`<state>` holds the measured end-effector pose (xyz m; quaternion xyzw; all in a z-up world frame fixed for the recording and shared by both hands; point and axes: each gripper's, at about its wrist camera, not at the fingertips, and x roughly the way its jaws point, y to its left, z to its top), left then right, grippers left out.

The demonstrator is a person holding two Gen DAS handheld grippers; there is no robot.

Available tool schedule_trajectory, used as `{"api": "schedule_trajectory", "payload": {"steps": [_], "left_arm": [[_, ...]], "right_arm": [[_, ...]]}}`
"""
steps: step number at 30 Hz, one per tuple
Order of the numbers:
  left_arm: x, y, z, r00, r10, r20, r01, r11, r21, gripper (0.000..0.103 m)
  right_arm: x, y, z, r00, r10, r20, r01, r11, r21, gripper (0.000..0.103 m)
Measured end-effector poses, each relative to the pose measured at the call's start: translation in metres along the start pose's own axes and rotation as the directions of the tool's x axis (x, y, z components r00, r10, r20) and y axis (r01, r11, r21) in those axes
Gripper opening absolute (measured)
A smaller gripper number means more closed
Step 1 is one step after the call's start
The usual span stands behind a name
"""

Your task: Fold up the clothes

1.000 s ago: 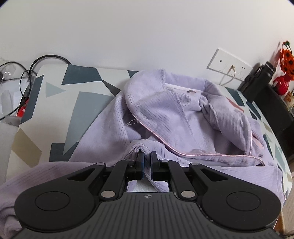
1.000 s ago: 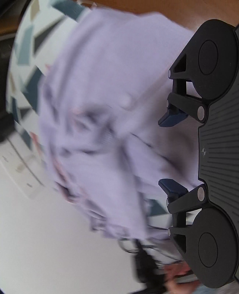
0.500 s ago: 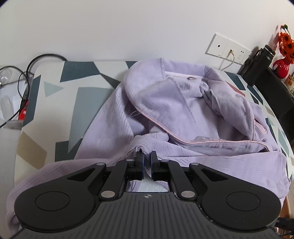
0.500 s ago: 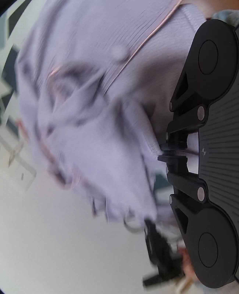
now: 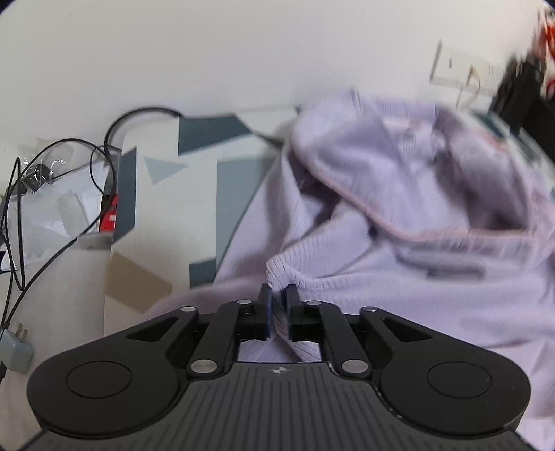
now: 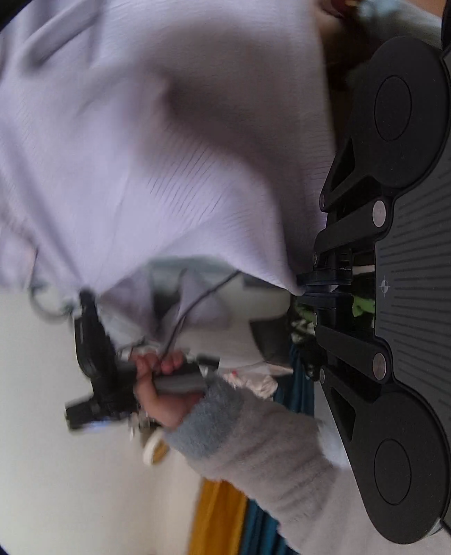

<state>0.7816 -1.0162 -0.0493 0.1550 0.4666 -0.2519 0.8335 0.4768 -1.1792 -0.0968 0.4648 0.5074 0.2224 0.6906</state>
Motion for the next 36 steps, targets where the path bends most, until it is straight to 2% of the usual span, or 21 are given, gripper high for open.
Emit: {"api": "schedule_trajectory", "payload": {"steps": [2,4,6,8,10,12,13,15,17,19,21,22,23,24,26,27,28,29,31,33,36], "left_arm": [[-0.002,-0.008,-0.006,1.0,0.013,-0.028,-0.012,0.999,0.034,0.04],[-0.014,-0.017,-0.011,0.999,-0.023,-0.035,0.025,0.997,0.072,0.049],[-0.034,-0.03,-0.019,0.998,-0.059,-0.006,0.06,0.99,0.128,0.055],[-0.057,-0.047,-0.029,0.994,-0.1,0.034,0.092,0.977,0.192,0.067],[-0.077,-0.071,-0.046,0.985,-0.164,0.054,0.145,0.955,0.261,0.07],[-0.089,-0.102,-0.064,0.969,-0.244,0.031,0.221,0.919,0.328,0.07],[-0.094,-0.119,-0.075,0.96,-0.278,0.017,0.254,0.899,0.356,0.07],[-0.101,-0.152,-0.098,0.95,-0.313,0.007,0.284,0.872,0.399,0.07],[-0.104,-0.185,-0.12,0.945,-0.328,0.003,0.291,0.841,0.456,0.077],[-0.097,-0.214,-0.141,0.964,-0.267,0.014,0.22,0.822,0.526,0.077],[-0.088,-0.22,-0.152,0.982,-0.189,0.028,0.15,0.851,0.503,0.075],[-0.083,-0.222,-0.156,0.988,-0.151,0.031,0.117,0.869,0.481,0.06],[-0.08,-0.219,-0.159,0.992,-0.126,0.019,0.106,0.893,0.437,0.027],[-0.079,-0.212,-0.159,0.993,-0.116,-0.009,0.111,0.922,0.37,0.014],[-0.085,-0.198,-0.164,0.996,-0.088,-0.008,0.087,0.962,0.258,0.007],[-0.091,-0.191,-0.167,0.998,-0.055,0.006,0.052,0.976,0.209,0.007],[-0.097,-0.183,-0.17,1.0,-0.009,0.018,0.006,0.988,0.157,0.007],[-0.102,-0.175,-0.172,0.999,0.034,0.025,-0.036,0.995,0.098,0.006],[-0.113,-0.158,-0.18,0.993,0.115,0.024,-0.114,0.993,-0.038,0.006],[-0.121,-0.145,-0.188,0.981,0.192,0.015,-0.187,0.969,-0.162,0.006],[-0.129,-0.128,-0.2,0.958,0.285,-0.017,-0.276,0.907,-0.319,0.006]], "right_arm": [[0.006,-0.01,0.003,0.997,-0.064,-0.038,0.065,0.997,0.042,0.011],[-0.001,-0.012,0.005,0.993,-0.118,-0.028,0.119,0.991,0.054,0.032],[-0.024,-0.007,0.005,0.994,-0.107,0.036,0.106,0.993,0.043,0.043],[-0.052,0.0,0.007,0.989,-0.09,0.12,0.088,0.996,0.025,0.046],[-0.085,0.001,0.007,0.967,-0.121,0.225,0.119,0.993,0.023,0.054],[-0.119,0.0,0.004,0.909,-0.227,0.35,0.226,0.973,0.045,0.056],[-0.134,-0.002,0.002,0.865,-0.297,0.404,0.299,0.952,0.061,0.056],[-0.158,-0.008,-0.001,0.743,-0.468,0.479,0.476,0.872,0.114,0.056],[-0.169,-0.015,0.001,0.644,-0.583,0.496,0.617,0.779,0.114,0.057],[-0.169,-0.024,0.006,0.597,-0.633,0.493,0.694,0.715,0.079,0.061],[-0.167,-0.038,0.008,0.599,-0.65,0.467,0.729,0.684,0.017,0.07],[-0.16,-0.047,0.011,0.605,-0.659,0.447,0.742,0.671,-0.016,0.071],[-0.15,-0.053,0.014,0.611,-0.668,0.425,0.752,0.658,-0.047,0.071],[-0.14,-0.059,0.017,0.616,-0.677,0.403,0.76,0.645,-0.078,0.071],[-0.141,-0.063,0.018,0.614,-0.675,0.41,0.772,0.621,-0.135,0.058],[-0.145,-0.062,0.016,0.613,-0.668,0.422,0.775,0.612,-0.158,0.043],[-0.156,-0.064,0.018,0.636,-0.642,0.428,0.754,0.636,-0.167,0.026],[-0.169,-0.067,0.02,0.655,-0.613,0.442,0.727,0.671,-0.146,0.02],[-0.198,-0.074,0.026,0.672,-0.56,0.484,0.674,0.733,-0.088,0.016],[-0.23,-0.089,0.032,0.652,-0.543,0.529,0.637,0.771,0.006,0.014],[-0.27,-0.119,0.045,0.62,-0.537,0.572,0.542,0.82,0.183,0.013]]}}
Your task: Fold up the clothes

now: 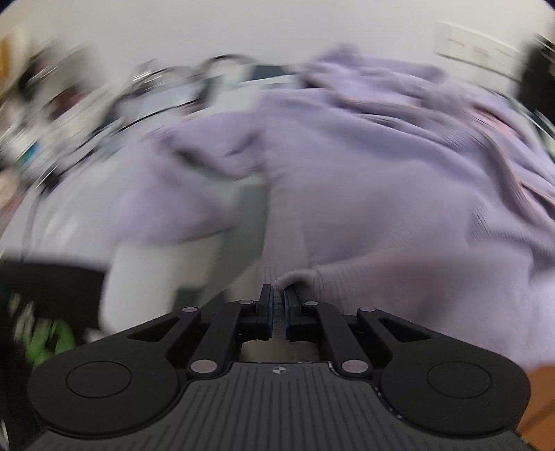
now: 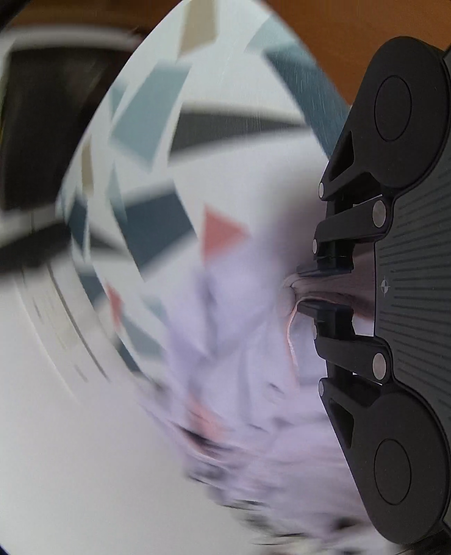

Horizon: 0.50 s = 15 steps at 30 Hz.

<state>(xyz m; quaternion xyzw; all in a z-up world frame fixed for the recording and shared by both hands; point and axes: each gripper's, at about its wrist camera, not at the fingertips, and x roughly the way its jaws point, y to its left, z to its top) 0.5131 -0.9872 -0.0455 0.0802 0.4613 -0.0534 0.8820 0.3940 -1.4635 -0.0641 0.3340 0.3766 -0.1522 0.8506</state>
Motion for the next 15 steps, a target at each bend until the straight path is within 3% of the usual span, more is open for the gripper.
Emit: {"api": "schedule_trajectory", "payload": {"steps": [4,7,11,13,15], "left_arm": [[0.002,0.022,-0.008,0.997,0.073,-0.026,-0.076,0.99,-0.118,0.006],[0.002,0.035,-0.01,0.991,0.131,-0.027,-0.134,0.977,-0.166,0.006],[0.001,0.062,-0.012,0.982,0.183,-0.048,-0.189,0.932,-0.308,0.004],[-0.003,0.077,-0.015,0.974,0.223,-0.047,-0.226,0.911,-0.345,0.004],[-0.007,0.089,-0.017,0.973,0.226,-0.049,-0.229,0.908,-0.352,0.004]], "right_arm": [[-0.01,-0.029,0.015,0.995,0.096,-0.016,-0.093,0.984,0.152,0.013],[-0.017,-0.008,0.012,0.976,0.209,-0.061,-0.201,0.972,0.12,0.013],[-0.015,0.047,0.0,0.88,0.437,-0.189,-0.438,0.898,0.036,0.013],[-0.009,0.082,-0.011,0.821,0.499,-0.277,-0.523,0.852,-0.015,0.013],[0.006,0.115,-0.022,0.787,0.497,-0.365,-0.556,0.828,-0.071,0.013]]}}
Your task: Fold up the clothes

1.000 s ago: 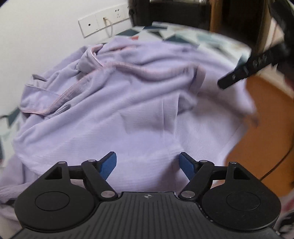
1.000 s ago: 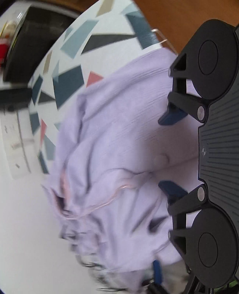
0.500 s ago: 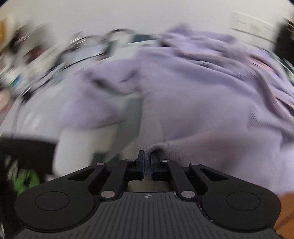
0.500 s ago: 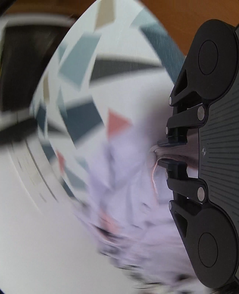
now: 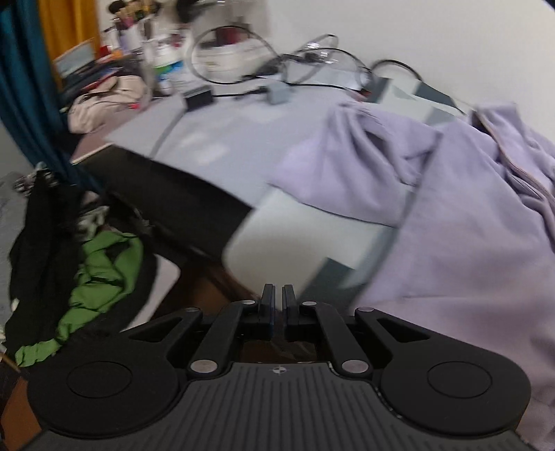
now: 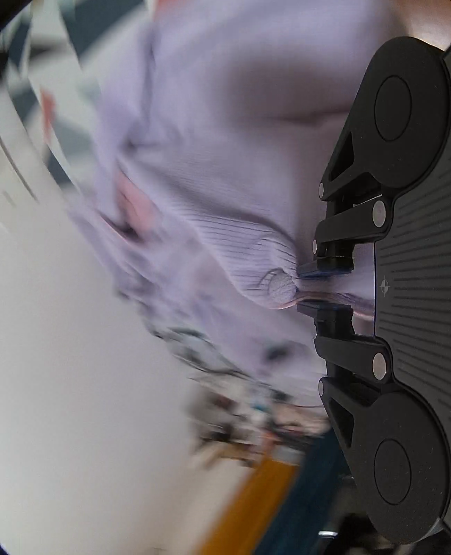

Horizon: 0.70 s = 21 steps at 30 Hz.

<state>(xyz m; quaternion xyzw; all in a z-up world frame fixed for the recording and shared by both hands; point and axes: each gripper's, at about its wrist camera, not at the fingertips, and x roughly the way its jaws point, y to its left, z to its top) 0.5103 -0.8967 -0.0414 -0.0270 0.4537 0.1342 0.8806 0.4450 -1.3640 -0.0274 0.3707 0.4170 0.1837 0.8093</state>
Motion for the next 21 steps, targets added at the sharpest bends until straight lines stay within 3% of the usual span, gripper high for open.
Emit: {"api": "schedule_trajectory", "payload": {"steps": [3,6,7,8,11,12,17,19,21], "left_arm": [[-0.002,0.003,0.005,0.999,-0.045,-0.018,0.045,0.998,0.033,0.013],[-0.006,-0.009,0.017,0.992,-0.125,-0.01,0.126,0.988,0.087,0.042],[-0.008,-0.014,0.023,0.988,-0.152,-0.003,0.152,0.983,0.105,0.056],[-0.009,-0.02,0.03,0.983,-0.186,0.007,0.183,0.975,0.123,0.062],[-0.012,-0.04,0.058,0.956,-0.291,0.037,0.279,0.941,0.19,0.07],[-0.011,-0.046,0.07,0.944,-0.327,0.047,0.31,0.926,0.216,0.071],[-0.005,-0.083,0.148,0.877,-0.462,0.135,0.405,0.86,0.31,0.078],[0.001,-0.099,0.174,0.845,-0.512,0.154,0.445,0.833,0.331,0.079],[0.011,-0.117,0.192,0.822,-0.549,0.152,0.475,0.807,0.351,0.079]], "right_arm": [[0.051,0.012,0.0,0.989,-0.062,-0.135,0.053,0.996,-0.071,0.016],[0.078,0.016,0.007,0.97,-0.113,-0.215,0.096,0.991,-0.089,0.02],[0.085,0.017,0.011,0.964,-0.125,-0.236,0.106,0.99,-0.094,0.023],[0.09,0.021,0.018,0.959,-0.131,-0.25,0.106,0.988,-0.109,0.024],[0.104,0.043,0.046,0.948,-0.186,-0.258,0.134,0.97,-0.203,0.03],[0.107,0.054,0.058,0.946,-0.211,-0.248,0.153,0.96,-0.236,0.03],[0.075,0.114,0.146,0.99,-0.136,-0.025,0.126,0.962,-0.242,0.035],[0.058,0.126,0.185,0.982,-0.162,0.097,0.179,0.961,-0.21,0.035],[0.045,0.127,0.214,0.957,-0.215,0.195,0.247,0.956,-0.159,0.036]]}}
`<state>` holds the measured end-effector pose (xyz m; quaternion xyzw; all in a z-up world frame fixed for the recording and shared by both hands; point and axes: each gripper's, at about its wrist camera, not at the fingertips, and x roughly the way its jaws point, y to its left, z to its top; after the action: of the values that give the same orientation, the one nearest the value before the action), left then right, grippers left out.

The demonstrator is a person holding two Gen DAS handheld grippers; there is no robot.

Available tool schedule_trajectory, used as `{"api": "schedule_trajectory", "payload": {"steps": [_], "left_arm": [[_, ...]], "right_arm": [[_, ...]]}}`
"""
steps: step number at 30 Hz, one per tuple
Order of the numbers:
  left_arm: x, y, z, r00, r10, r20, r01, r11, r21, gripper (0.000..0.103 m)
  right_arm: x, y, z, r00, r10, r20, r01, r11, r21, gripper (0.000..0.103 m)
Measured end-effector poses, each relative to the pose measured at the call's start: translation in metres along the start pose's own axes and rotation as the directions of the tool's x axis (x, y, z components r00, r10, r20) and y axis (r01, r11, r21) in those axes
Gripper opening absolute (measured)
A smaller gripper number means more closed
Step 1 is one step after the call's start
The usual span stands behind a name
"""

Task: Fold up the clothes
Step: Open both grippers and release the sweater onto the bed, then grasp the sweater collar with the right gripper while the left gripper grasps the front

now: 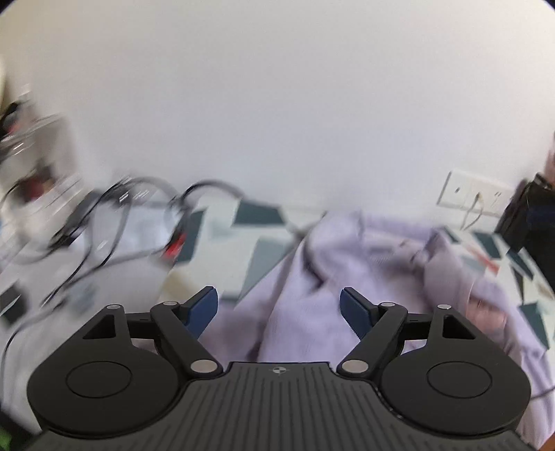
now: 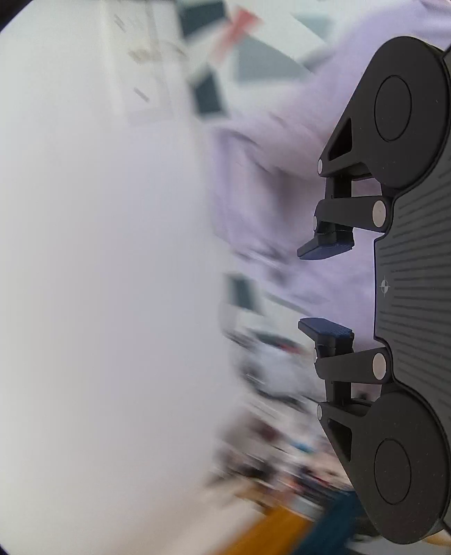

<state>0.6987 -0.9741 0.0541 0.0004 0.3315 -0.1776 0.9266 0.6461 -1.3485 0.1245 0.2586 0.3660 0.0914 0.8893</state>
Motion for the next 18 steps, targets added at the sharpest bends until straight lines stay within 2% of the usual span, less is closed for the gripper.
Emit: {"api": "schedule_trajectory", "payload": {"steps": [1,3,5,8,10,13,16,18], "left_arm": [[0.013,-0.003,0.006,1.0,-0.018,-0.008,0.018,1.0,0.005,0.079],[0.042,-0.01,0.015,0.998,-0.054,-0.044,0.054,0.999,0.006,0.079],[0.073,-0.01,0.015,0.99,-0.094,-0.109,0.089,0.995,-0.048,0.079],[0.117,-0.01,0.012,0.968,-0.15,-0.2,0.121,0.982,-0.148,0.079],[0.139,-0.01,0.009,0.958,-0.156,-0.239,0.106,0.972,-0.208,0.079],[0.161,-0.011,0.009,0.958,-0.136,-0.25,0.068,0.962,-0.264,0.079],[0.18,-0.015,0.013,0.958,-0.101,-0.268,0.023,0.96,-0.278,0.079],[0.192,-0.019,0.016,0.955,-0.082,-0.283,-0.003,0.957,-0.289,0.079]], "right_arm": [[-0.003,-0.004,0.015,0.998,-0.038,0.042,0.037,0.999,0.022,0.036],[-0.002,-0.018,0.034,0.992,-0.112,0.066,0.108,0.992,0.062,0.036],[0.004,-0.041,0.043,0.985,-0.162,0.051,0.156,0.982,0.11,0.036],[0.022,-0.079,0.046,0.974,-0.226,0.002,0.222,0.959,0.176,0.036],[0.041,-0.103,0.043,0.963,-0.266,-0.039,0.268,0.942,0.203,0.036],[0.075,-0.138,0.038,0.952,-0.297,-0.081,0.307,0.929,0.206,0.036],[0.128,-0.152,0.038,0.94,-0.326,-0.104,0.339,0.929,0.151,0.037],[0.165,-0.161,0.041,0.929,-0.352,-0.116,0.364,0.924,0.114,0.044]]}}
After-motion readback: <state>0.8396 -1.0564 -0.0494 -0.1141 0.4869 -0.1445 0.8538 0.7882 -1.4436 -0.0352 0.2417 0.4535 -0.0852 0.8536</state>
